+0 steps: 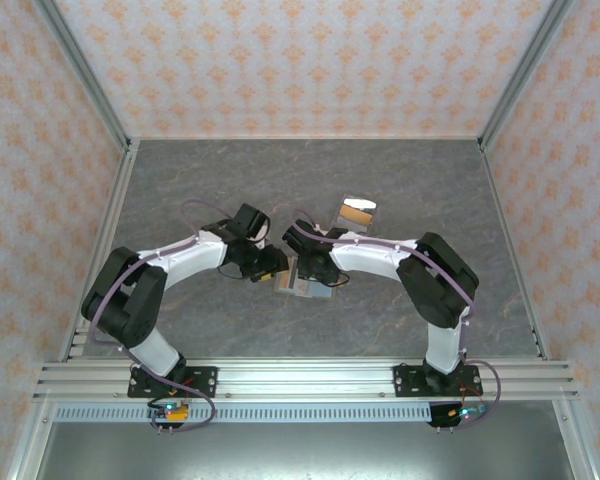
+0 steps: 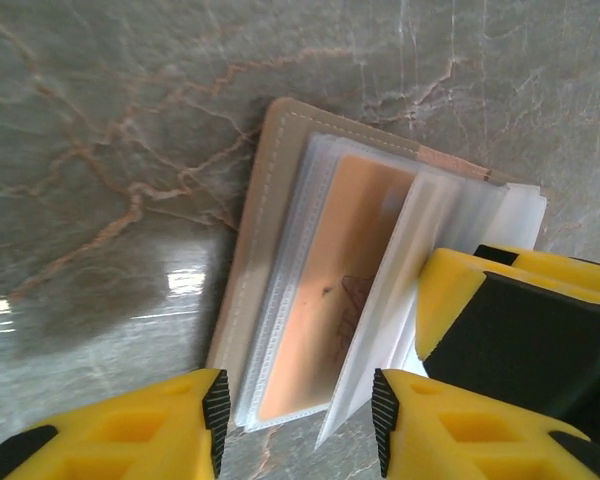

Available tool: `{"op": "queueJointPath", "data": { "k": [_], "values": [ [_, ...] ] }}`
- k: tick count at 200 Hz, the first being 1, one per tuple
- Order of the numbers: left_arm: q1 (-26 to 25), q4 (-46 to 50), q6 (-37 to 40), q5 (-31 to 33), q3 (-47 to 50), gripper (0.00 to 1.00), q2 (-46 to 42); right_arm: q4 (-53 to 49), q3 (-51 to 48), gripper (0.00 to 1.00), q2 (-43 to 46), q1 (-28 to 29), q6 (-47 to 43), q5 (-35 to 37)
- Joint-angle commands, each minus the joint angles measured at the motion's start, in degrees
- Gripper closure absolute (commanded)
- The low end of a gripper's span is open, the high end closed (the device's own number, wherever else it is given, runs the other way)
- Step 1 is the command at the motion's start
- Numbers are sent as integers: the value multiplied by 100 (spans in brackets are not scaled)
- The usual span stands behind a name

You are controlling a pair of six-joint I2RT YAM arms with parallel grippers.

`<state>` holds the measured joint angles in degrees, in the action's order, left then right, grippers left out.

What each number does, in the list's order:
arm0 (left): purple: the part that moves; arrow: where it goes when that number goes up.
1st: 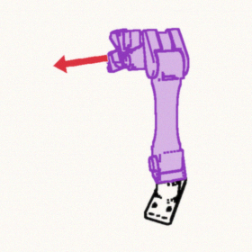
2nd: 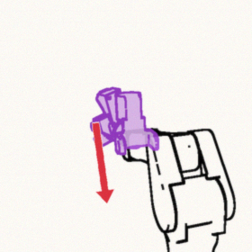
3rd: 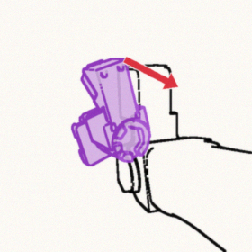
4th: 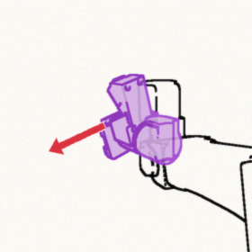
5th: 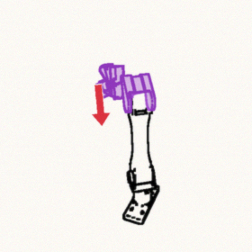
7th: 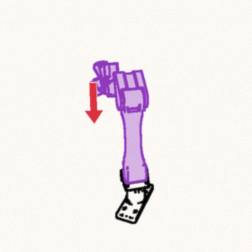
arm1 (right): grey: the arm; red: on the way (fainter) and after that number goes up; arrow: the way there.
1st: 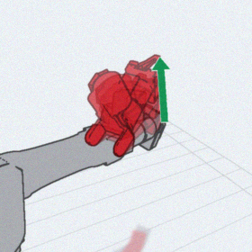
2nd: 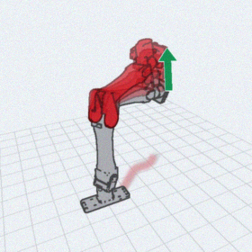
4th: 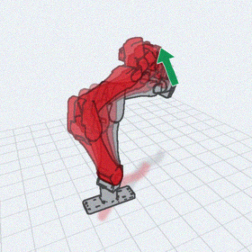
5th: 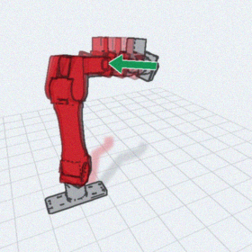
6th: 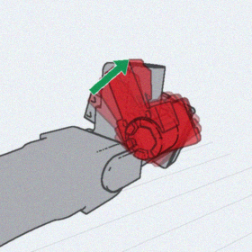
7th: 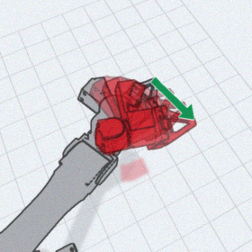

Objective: Take the credit cards out of the card holder

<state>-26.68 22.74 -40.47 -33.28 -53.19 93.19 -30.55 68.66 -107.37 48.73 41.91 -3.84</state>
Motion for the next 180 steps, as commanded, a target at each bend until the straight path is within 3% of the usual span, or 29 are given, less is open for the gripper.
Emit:
{"op": "queueJointPath", "data": {
  "k": [1, 118, 154, 180],
  "values": [
    [-81, -271, -48, -259, -45, 59, 90, -71, -281, 64, -170, -66, -38, 59],
    [-175, -751, -76, -607, 45, 66, 425, 255, -519, 67, -78, -161, 30, -182],
    [-174, -1001, -102, -735, 105, 79, 526, 515, -661, 68, 80, -214, 15, -350],
    [-176, -903, -78, -380, 153, 90, 386, 983, -950, 66, 561, -300, -49, -517]
  ]
}}
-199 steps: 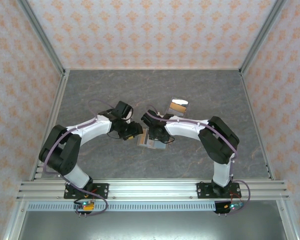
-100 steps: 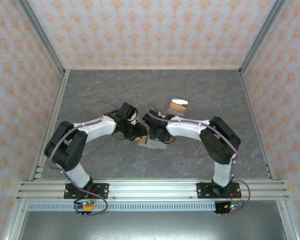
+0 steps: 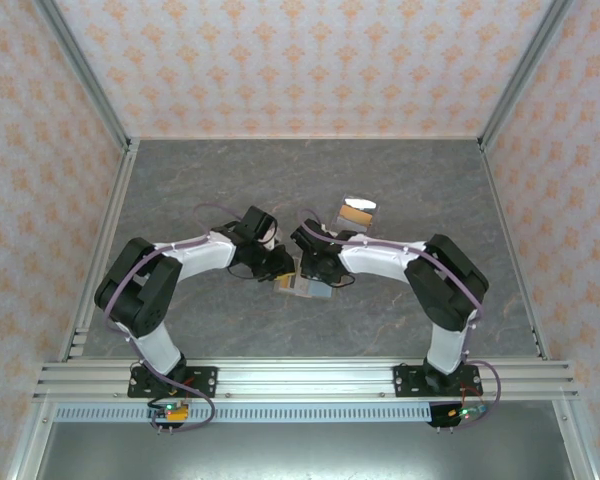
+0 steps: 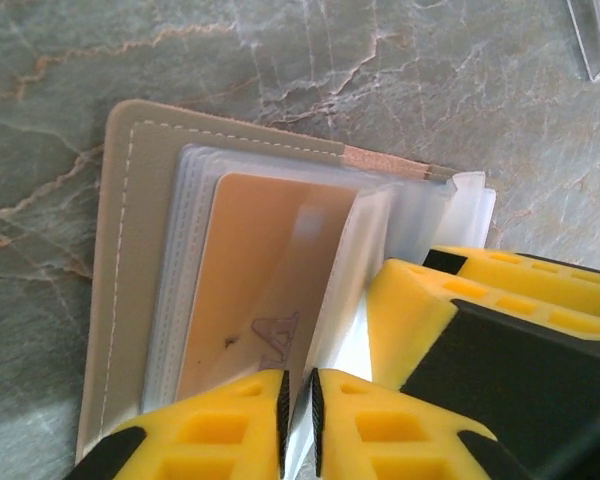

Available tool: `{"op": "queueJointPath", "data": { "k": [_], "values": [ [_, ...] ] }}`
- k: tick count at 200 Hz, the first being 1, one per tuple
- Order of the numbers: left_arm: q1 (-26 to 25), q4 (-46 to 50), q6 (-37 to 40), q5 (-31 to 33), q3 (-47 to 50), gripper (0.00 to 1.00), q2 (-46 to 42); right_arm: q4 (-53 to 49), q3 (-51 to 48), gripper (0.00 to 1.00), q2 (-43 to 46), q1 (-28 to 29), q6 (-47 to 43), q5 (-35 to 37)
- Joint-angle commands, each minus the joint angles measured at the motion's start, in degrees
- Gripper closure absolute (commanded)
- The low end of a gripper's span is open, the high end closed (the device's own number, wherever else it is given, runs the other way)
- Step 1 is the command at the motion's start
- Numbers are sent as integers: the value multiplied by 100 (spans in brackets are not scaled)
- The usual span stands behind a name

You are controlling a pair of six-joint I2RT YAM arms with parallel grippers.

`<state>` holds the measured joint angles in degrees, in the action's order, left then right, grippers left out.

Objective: Take the credit cards out of the card holder

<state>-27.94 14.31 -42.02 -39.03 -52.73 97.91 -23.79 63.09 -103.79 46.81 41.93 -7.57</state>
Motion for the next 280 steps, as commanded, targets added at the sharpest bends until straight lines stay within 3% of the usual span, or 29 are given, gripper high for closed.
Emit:
{"op": "queueJointPath", "data": {
  "k": [1, 43, 76, 97, 133, 149, 228, 280],
  "values": [
    [-47, -46, 83, 216, 106, 90, -100, 324, -398, 66, 224, -109, -53, -150],
    [-14, 600, 320, 979, 100, 97, -545, 899, -868, 61, 1110, -294, -62, -315],
    [54, 228, 203, 909, 389, 96, -808, 1094, -1159, 61, 1629, -304, -20, -136],
    [47, -220, -16, 463, 439, 87, -700, 1081, -1288, 61, 1873, -306, -10, 46],
    [-74, -1005, -401, -118, 473, 58, -593, 1015, -1417, 61, 2148, -317, 18, 256],
    [-147, -1414, -620, -316, 483, 52, -591, 994, -1489, 61, 2278, -321, 43, 375],
    [-414, -1924, -1207, -326, 280, 41, -99, 857, -1589, 61, 2536, -348, 49, 746],
    [-223, -897, -894, 442, 202, 40, -499, 527, -1039, 70, 1798, -172, -244, 600]
  ]
}}
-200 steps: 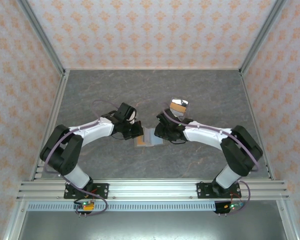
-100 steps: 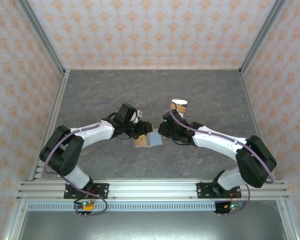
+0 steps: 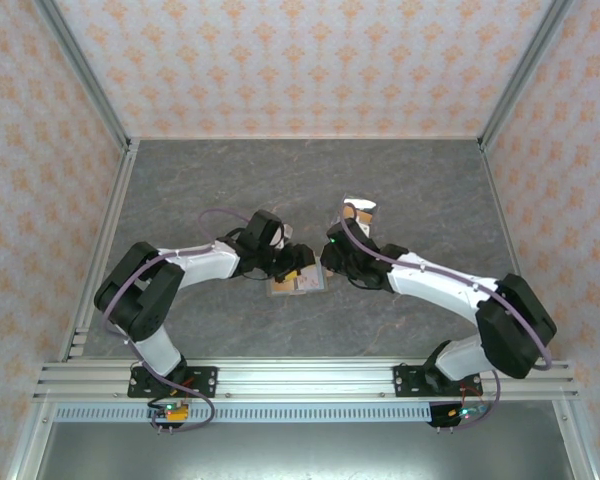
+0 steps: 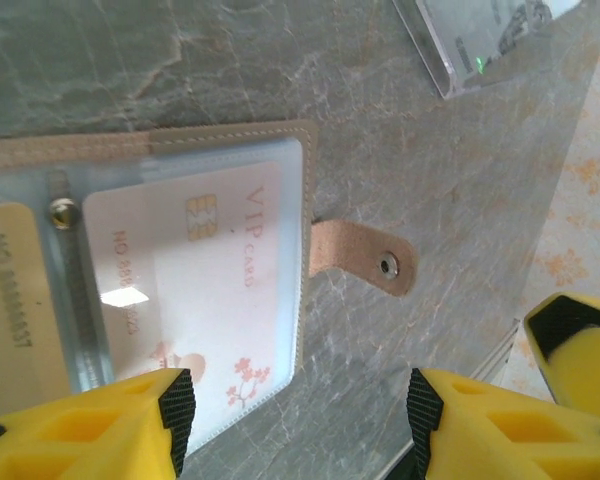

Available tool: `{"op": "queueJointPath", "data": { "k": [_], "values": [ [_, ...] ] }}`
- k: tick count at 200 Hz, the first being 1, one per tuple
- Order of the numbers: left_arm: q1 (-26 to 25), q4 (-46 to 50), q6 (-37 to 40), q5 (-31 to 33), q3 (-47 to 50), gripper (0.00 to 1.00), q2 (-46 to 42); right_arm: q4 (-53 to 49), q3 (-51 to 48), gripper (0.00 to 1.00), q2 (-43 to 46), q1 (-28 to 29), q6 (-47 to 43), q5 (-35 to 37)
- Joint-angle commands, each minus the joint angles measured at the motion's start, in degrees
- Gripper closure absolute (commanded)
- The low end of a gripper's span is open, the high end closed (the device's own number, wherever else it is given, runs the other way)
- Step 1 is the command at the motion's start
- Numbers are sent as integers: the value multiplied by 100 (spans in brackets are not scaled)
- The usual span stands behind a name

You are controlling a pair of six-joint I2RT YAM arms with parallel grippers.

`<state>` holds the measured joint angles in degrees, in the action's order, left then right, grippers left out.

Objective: Take the credit cards out of the card holder

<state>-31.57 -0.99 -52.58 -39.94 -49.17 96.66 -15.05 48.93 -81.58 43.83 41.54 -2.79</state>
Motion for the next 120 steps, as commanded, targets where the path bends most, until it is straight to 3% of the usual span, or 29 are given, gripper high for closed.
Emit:
{"op": "queueJointPath", "data": {
  "k": [1, 24, 49, 120],
  "values": [
    [150, 665, 179, 555, -155, 40, -384, -357, 396, 70, -439, 130, -215, 121],
    [294, 1013, 301, 850, -93, 45, -553, -630, 761, 76, -927, 295, -320, 164],
    [330, 1003, 263, 745, -43, 52, -433, -777, 994, 79, -1335, 363, -324, 96],
    [271, 791, 228, 358, -189, 62, -29, -929, 1291, 76, -1906, 363, -254, -26]
  ]
}}
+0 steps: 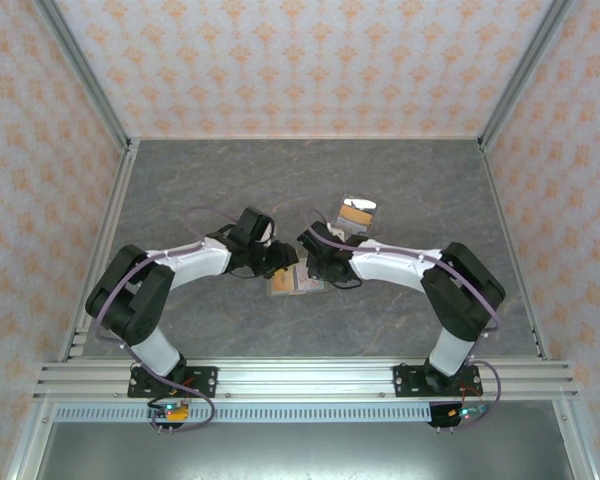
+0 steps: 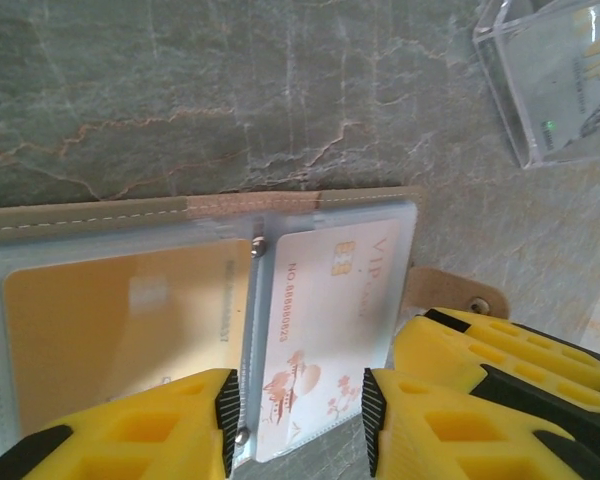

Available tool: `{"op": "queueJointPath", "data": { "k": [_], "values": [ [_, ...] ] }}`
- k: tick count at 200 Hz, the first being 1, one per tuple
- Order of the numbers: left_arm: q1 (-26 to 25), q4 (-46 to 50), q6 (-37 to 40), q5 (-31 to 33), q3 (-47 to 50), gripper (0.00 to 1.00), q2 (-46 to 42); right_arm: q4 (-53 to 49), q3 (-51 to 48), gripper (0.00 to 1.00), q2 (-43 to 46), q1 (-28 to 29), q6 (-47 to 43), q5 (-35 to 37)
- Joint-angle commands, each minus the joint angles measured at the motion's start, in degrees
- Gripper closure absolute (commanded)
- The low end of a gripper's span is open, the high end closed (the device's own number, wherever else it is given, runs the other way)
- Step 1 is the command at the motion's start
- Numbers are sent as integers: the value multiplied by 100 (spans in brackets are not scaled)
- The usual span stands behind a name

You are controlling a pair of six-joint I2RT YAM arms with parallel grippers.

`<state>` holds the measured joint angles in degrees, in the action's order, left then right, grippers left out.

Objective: Take the credit cards out of the card holder

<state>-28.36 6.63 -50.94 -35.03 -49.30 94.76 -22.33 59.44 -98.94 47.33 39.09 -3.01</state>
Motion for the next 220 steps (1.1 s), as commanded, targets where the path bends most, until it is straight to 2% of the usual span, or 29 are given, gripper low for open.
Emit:
{"op": "queueJointPath", "data": {
  "k": [1, 85, 118, 189, 220],
  "values": [
    [-49, 25, 65, -135, -181, 62, 163, -206, 237, 76, -179, 13, -8, -6],
    [-72, -144, 103, -230, -80, 64, 398, -158, 296, 79, -548, 0, 11, -312],
    [-67, -424, 23, -446, 8, 65, 417, -193, 305, 79, -605, 4, 27, -323],
    [-71, -368, 137, -545, -15, 65, 504, -200, 296, 79, -639, -7, 64, -340],
    [-65, -799, 129, -841, 90, 71, 418, -213, 290, 79, -640, -5, 81, -341]
  ]
}}
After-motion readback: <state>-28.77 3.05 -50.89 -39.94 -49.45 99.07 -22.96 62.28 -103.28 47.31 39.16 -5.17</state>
